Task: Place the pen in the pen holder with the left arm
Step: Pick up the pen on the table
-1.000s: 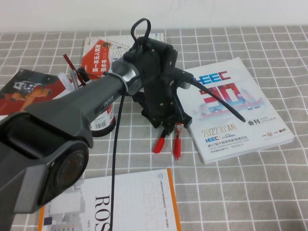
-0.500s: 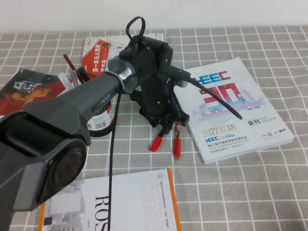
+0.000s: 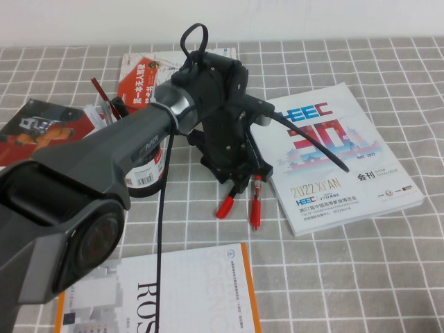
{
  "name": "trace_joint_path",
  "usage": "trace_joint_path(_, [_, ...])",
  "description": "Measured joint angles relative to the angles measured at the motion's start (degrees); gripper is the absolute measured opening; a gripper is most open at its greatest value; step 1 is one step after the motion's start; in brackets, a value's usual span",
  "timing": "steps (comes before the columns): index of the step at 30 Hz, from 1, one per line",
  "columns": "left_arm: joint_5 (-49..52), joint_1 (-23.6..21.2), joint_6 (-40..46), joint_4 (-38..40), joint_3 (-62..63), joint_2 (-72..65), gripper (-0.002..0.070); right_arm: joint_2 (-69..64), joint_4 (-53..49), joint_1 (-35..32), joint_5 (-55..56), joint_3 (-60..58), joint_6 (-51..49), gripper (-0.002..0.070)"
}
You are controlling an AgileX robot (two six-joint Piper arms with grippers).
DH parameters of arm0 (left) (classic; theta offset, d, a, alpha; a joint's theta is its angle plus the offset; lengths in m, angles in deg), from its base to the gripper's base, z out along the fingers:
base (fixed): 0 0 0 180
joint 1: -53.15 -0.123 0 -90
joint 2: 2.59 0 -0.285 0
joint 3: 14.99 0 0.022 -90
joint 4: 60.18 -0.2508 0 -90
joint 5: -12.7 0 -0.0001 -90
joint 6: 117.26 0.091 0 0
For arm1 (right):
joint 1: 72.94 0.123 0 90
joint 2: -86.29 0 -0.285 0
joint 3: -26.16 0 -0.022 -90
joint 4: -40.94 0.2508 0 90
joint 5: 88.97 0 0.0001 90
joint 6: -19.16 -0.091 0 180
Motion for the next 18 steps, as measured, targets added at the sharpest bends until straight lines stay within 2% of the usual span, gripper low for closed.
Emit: trace_joint_path(18, [-0.4,1.2,-0.1,-0.9,-1.0,0.7,0.0273,0.0,-1.0,0.0,0.0,0.0,0.0,-0.0015])
